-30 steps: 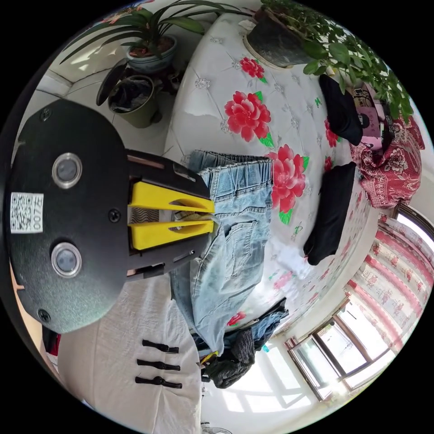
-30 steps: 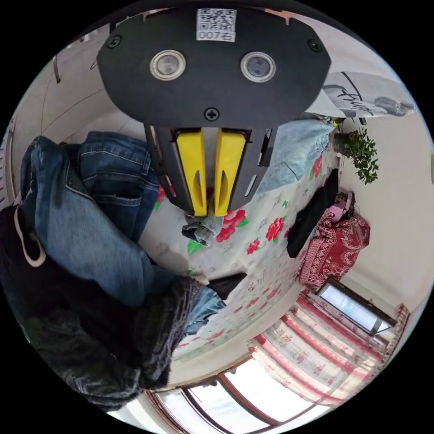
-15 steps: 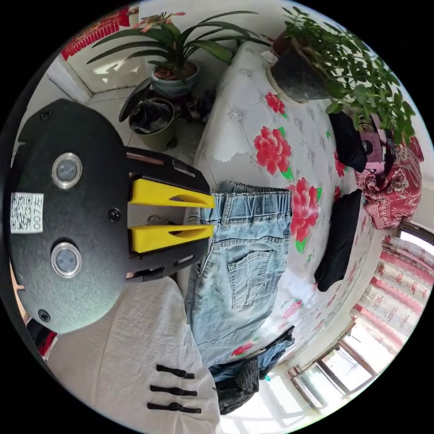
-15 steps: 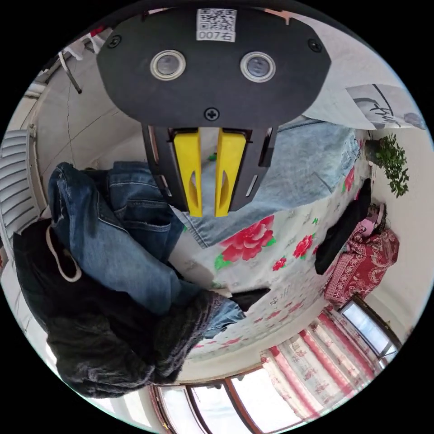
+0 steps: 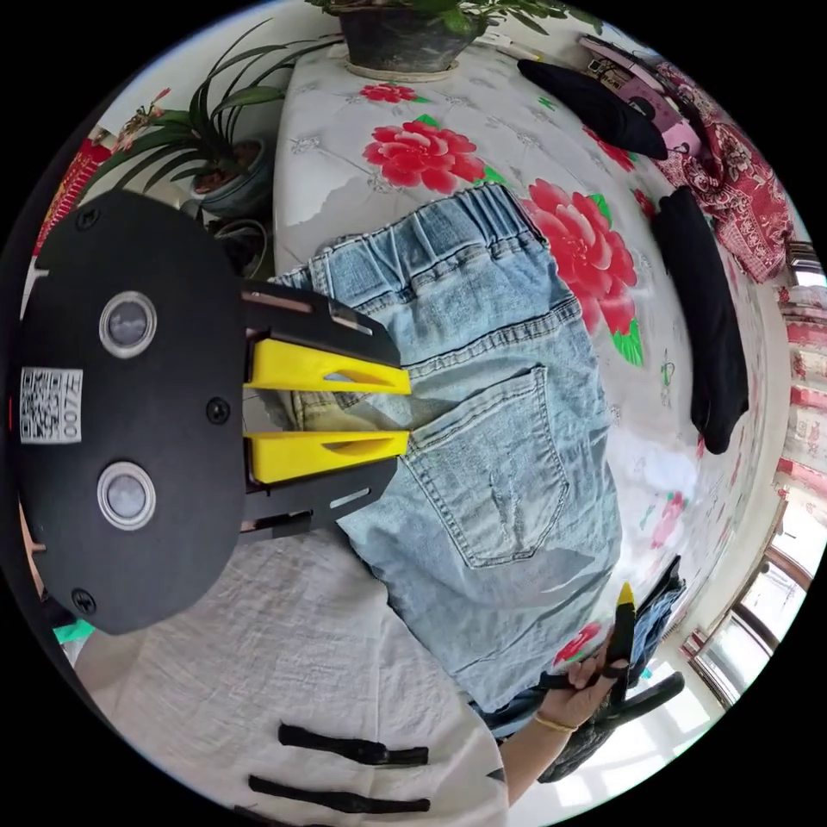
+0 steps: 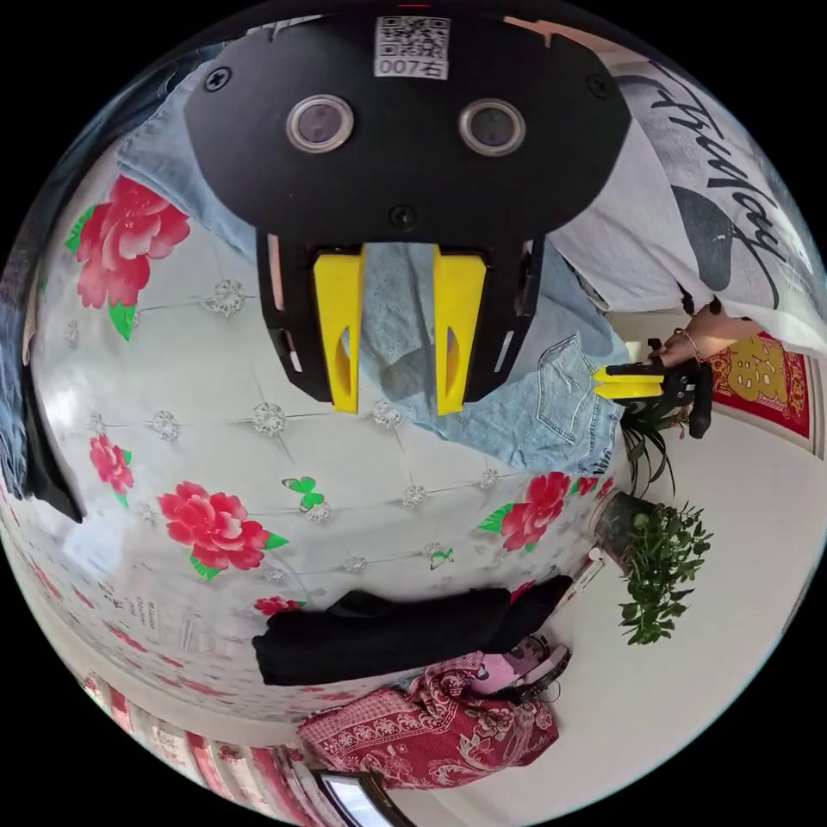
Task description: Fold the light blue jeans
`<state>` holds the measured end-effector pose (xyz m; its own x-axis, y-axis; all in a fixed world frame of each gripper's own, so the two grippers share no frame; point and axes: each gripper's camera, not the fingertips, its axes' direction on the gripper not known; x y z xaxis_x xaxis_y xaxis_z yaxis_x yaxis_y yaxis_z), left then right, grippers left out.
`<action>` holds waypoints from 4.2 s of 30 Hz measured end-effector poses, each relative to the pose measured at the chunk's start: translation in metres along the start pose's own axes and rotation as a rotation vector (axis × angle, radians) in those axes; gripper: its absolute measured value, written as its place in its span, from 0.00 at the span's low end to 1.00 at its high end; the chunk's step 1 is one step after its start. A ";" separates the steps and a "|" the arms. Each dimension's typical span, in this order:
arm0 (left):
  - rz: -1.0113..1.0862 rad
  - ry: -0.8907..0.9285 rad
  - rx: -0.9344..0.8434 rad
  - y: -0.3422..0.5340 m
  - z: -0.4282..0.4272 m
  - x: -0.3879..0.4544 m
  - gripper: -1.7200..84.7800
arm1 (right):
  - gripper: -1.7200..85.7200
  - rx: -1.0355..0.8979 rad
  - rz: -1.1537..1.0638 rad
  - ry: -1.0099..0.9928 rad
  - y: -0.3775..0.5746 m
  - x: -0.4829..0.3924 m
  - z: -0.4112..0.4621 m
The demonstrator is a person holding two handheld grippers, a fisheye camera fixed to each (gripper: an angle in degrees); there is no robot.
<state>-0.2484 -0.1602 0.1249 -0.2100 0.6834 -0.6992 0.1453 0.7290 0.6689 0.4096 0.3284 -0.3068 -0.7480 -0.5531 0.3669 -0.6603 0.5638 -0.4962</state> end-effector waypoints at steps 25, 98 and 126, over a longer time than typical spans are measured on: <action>-0.076 0.035 0.015 -0.036 0.015 -0.018 0.09 | 0.04 -0.271 0.215 -0.342 -0.089 0.051 0.110; -0.392 0.161 0.300 0.036 -0.085 -0.092 0.08 | 0.09 0.770 1.254 -0.038 0.510 0.224 -0.248; -0.911 0.563 0.517 0.074 -0.111 -0.216 0.19 | 0.11 0.032 -0.091 -0.066 0.097 -0.159 -0.079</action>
<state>-0.3000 -0.2576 0.3535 -0.8145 -0.1134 -0.5689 0.0684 0.9551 -0.2883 0.4595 0.5193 -0.3515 -0.6786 -0.6405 0.3595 -0.7217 0.4904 -0.4886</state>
